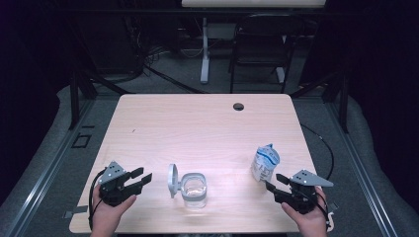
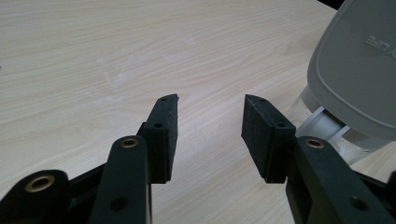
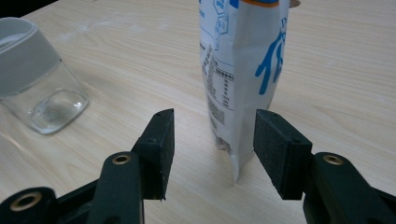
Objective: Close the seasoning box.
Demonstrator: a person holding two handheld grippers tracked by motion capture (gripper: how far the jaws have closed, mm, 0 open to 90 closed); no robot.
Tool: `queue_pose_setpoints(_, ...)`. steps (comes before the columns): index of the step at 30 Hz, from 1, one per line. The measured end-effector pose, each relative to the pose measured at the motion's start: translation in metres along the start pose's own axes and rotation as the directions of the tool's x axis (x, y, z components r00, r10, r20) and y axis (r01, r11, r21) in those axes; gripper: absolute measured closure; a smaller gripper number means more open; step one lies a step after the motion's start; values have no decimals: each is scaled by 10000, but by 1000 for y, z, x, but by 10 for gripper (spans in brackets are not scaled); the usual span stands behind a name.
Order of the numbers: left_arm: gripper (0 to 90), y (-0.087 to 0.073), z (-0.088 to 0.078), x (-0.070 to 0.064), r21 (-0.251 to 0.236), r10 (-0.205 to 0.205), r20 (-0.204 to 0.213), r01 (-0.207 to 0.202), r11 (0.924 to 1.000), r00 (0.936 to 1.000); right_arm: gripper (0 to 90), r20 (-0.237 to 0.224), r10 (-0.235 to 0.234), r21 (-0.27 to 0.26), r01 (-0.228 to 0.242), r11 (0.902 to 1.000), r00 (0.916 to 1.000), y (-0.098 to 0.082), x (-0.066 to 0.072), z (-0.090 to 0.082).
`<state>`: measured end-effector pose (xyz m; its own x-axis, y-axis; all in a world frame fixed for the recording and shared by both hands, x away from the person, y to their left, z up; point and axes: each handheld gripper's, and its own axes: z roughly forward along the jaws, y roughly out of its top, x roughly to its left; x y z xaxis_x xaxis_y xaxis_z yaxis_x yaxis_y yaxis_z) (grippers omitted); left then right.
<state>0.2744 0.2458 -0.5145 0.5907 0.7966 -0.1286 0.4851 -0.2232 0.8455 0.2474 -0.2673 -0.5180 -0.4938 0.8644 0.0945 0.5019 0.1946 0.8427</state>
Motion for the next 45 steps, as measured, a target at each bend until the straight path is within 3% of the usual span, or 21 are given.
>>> queue_pose_setpoints(3,563,-1,0,1,53,3,-6,-3,10000,10000,461,368,61,-29,-60,10000,9993,-1,-1,3)
queue_pose_setpoints(15,563,-3,-2,3,52,-135,-95,135,9999,9999,395,677,182,-55,-179,9998,9975,-3,-3,20)
queue_pose_setpoints(43,562,-10,-9,8,81,-303,-310,306,9995,9991,366,1399,477,-107,-467,9989,9890,-6,-2,64)
queue_pose_setpoints(45,562,-10,-10,9,68,-313,-345,315,9995,9989,365,1501,306,20,-312,9995,9882,-7,-2,66)
